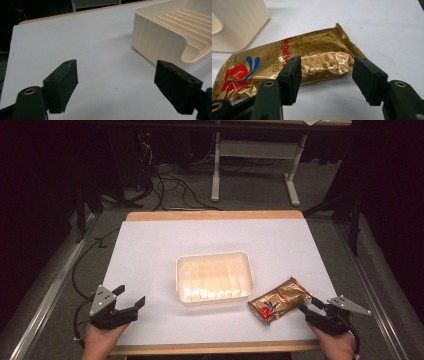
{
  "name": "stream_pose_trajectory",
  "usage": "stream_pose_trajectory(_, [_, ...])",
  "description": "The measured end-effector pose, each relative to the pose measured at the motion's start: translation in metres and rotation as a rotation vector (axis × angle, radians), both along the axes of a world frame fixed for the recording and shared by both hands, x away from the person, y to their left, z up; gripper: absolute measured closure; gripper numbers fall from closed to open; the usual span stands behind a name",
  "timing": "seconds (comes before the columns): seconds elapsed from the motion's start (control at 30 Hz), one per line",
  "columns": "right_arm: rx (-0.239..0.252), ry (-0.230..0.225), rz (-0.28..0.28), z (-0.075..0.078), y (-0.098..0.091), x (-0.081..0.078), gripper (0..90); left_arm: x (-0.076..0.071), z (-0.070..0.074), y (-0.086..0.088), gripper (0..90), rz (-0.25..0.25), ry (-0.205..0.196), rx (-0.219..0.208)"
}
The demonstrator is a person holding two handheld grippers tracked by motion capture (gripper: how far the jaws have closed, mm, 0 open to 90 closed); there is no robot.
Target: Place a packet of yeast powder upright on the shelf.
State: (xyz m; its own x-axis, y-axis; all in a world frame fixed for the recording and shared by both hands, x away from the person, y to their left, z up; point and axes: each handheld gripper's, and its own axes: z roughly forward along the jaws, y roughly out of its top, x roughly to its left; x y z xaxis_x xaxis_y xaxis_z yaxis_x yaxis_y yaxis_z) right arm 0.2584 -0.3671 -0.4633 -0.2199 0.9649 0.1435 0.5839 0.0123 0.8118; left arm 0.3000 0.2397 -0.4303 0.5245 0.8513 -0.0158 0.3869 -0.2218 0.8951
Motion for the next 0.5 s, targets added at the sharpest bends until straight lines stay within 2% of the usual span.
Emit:
stream_pose_trajectory(0.23, [-0.001,-0.013,0.002,0.003,0.001,0.005,37.7,-0.005,0.0,-0.006,19.9,-0.009,-0.011,0.022])
stream_pose_trajectory(0.33, [-0.008,-0.022,0.007,0.005,0.0,0.007,37.0,-0.006,0.001,-0.006,19.9,-0.022,-0.014,0.012])
stream_pose_trajectory(0.5, [0.041,-0.03,-0.037,0.005,-0.011,0.007,34.6,-0.003,-0.001,-0.007,19.9,-0.043,-0.011,0.024])
